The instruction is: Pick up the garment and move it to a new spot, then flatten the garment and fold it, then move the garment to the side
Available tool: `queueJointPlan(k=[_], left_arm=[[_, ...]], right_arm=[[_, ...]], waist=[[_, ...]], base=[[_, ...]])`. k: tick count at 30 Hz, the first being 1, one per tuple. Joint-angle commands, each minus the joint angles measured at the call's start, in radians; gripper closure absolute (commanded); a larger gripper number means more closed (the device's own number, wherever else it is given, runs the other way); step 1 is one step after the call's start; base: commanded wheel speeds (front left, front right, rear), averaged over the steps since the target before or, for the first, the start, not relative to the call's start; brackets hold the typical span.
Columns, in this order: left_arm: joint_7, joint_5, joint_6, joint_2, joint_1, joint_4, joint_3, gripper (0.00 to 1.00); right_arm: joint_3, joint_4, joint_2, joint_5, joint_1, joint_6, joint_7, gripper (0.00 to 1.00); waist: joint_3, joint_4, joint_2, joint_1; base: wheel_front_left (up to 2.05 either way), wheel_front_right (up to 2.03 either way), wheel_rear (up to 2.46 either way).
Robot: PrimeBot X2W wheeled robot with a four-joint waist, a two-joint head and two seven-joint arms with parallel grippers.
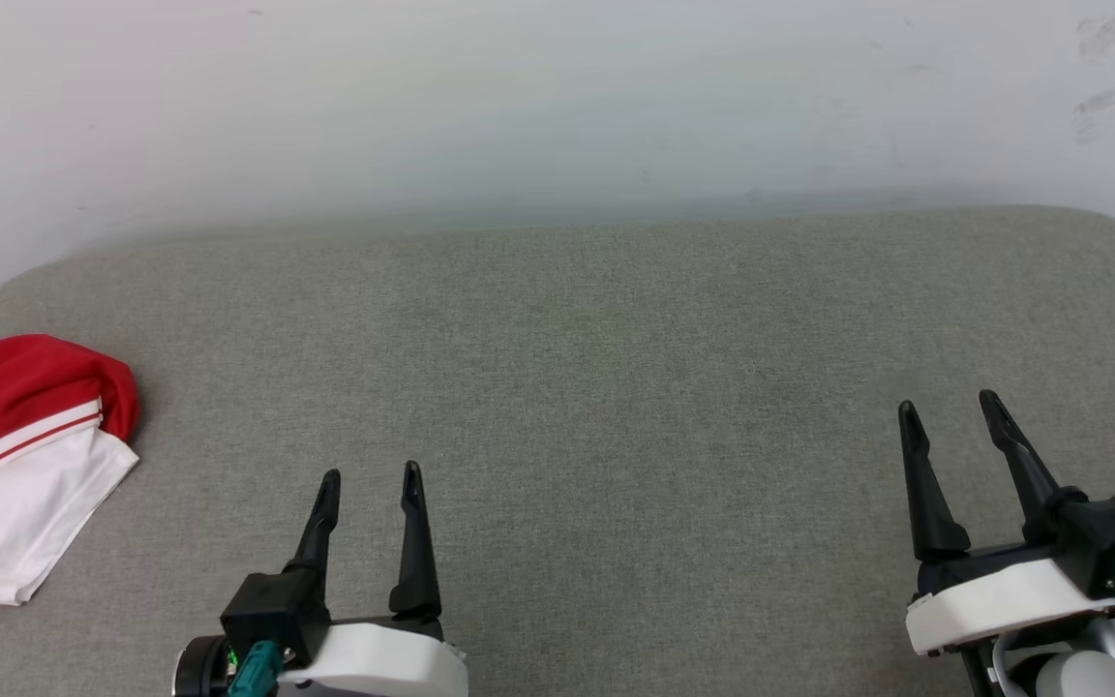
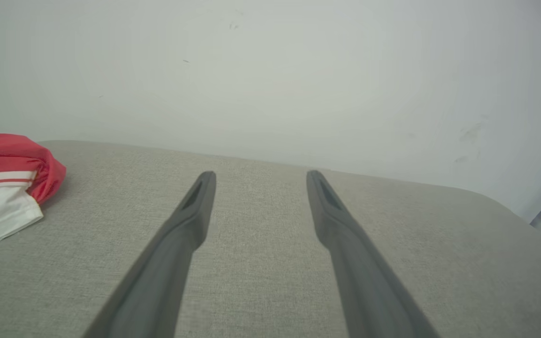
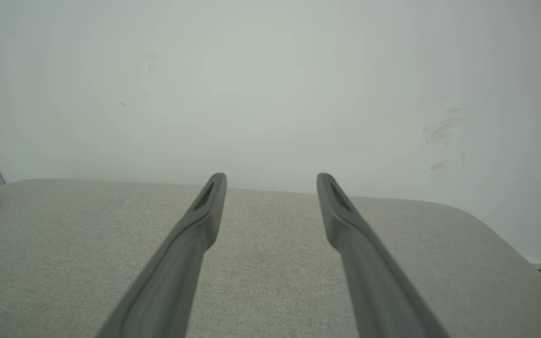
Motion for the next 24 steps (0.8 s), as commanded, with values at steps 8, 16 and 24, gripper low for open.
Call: queueJointPlan(k=[8, 16, 24], left_arm=[[-0.023, 0.053, -0.106, -0.056, 0.056, 0.003, 0.106, 0.00], [-0.037, 0.104, -0.186, -0.072, 0.075, 0.028, 0.144, 0.00], [-0.051, 0.116, -0.177, -0.073, 0.082, 0.023, 0.141, 0.00]], right_arm=[[-0.013, 0.039, 0.011, 0.033, 0.016, -0.001, -0.021, 0.00], [-0.006, 0.048, 0.013, -0.011, 0.019, -0.001, -0.036, 0.00], [0.001, 0.044, 0.014, -0.054, 0.023, -0.001, -0.051, 0.00]], waist=[[-0.001, -0.003, 0.0000, 0.0000], [-0.001, -0.006, 0.0000, 0.0000], [-0.002, 0.000, 0.0000, 0.0000]], base=[[0.00, 0.00, 0.00], [0.00, 0.00, 0.00], [0.00, 0.00, 0.00]])
